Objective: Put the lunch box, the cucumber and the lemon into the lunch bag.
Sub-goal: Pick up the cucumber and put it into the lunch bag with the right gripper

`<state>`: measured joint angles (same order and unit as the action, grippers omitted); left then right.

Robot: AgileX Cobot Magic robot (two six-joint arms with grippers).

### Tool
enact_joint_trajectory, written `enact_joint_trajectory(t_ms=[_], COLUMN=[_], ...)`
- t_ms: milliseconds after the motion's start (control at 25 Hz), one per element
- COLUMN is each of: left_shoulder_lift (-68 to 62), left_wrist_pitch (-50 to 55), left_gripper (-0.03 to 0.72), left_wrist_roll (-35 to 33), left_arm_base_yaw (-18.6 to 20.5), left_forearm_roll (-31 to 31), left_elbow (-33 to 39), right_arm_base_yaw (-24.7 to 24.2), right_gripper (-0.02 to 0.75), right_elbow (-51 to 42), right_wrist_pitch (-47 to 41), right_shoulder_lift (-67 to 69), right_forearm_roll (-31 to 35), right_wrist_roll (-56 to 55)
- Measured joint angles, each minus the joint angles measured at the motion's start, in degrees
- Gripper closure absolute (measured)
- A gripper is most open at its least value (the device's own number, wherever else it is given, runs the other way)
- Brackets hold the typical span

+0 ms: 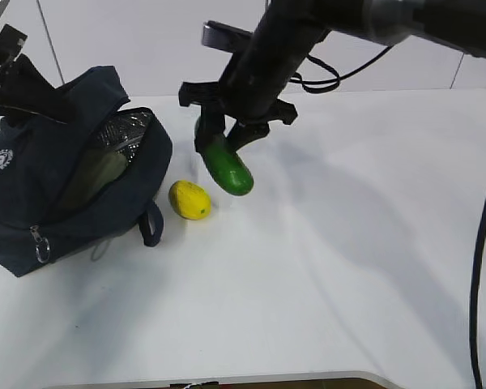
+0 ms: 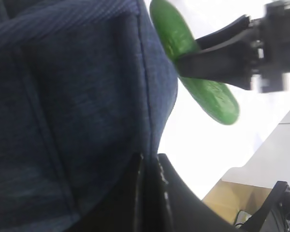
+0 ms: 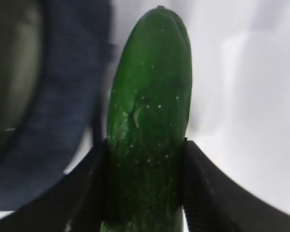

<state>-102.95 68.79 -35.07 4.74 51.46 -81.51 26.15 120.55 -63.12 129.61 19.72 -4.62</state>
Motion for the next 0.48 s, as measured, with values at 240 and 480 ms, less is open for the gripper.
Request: enact_joint_trajectory(t_ms=[240, 480], left_shoulder_lift=[0.0, 0.0], left_wrist_pitch=[0.0, -0.1], left_gripper=[0.701, 0.701], left_wrist_roll=[0.0, 0.0], left_arm_base_yaw=[0.0, 0.0], left_forearm_roll=[3.5, 4.9], left_elbow=[0.0, 0.0], right_arm_base_yaw=[0.0, 0.2], right_gripper=[0.398, 0.398], right_elbow=[0.9, 1.1], right_wrist_pitch=[-0.5, 0.0], right_shoulder_lift=[0.0, 2.9], right_forearm_roll=[12.7, 27.6], right_wrist_roll=[3.8, 9.7])
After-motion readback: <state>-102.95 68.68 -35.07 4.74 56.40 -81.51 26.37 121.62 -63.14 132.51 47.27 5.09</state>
